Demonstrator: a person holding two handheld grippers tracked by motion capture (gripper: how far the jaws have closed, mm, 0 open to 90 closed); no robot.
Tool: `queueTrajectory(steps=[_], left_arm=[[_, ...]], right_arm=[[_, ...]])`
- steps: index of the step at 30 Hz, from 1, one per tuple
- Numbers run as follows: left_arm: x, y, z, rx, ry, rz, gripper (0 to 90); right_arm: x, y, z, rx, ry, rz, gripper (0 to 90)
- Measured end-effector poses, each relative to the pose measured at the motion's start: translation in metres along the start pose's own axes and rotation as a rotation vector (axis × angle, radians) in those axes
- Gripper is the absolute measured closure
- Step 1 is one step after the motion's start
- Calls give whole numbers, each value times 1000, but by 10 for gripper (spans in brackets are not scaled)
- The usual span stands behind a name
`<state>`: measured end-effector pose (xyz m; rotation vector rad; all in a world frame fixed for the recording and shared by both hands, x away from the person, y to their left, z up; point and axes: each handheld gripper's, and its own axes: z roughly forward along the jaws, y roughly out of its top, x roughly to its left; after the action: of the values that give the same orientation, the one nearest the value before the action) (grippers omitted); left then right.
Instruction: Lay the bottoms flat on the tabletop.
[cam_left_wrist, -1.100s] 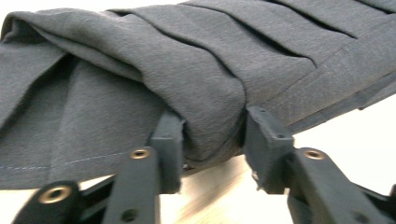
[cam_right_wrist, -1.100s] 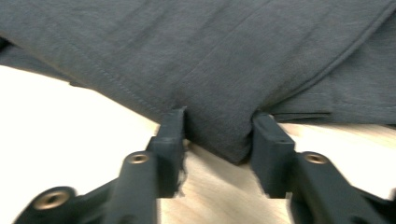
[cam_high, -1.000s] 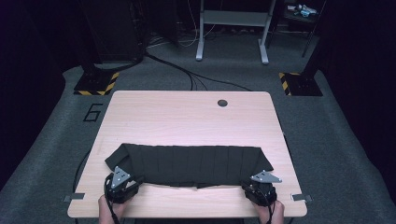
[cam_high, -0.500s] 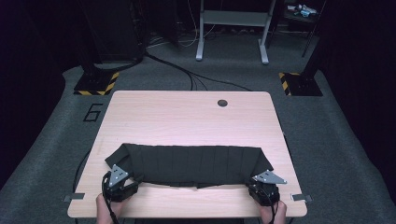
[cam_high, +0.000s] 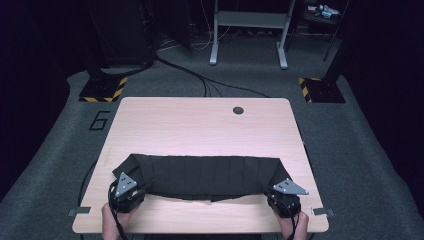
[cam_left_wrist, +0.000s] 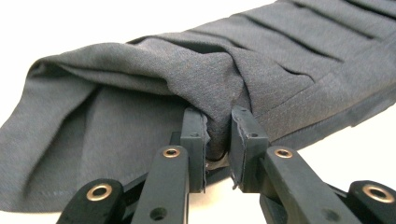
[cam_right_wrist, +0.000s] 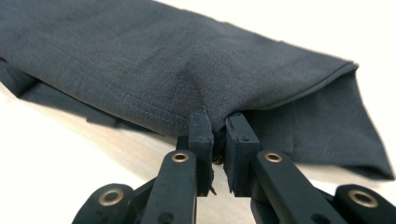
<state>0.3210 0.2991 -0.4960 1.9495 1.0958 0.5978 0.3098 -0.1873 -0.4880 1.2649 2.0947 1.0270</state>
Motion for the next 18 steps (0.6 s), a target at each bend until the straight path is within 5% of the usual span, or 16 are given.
queueTrajectory(steps=[18], left_arm=[[20,55,1,-46,-17,36,798]], right_arm=[[-12,54,-7,-51,-28,-61,828]])
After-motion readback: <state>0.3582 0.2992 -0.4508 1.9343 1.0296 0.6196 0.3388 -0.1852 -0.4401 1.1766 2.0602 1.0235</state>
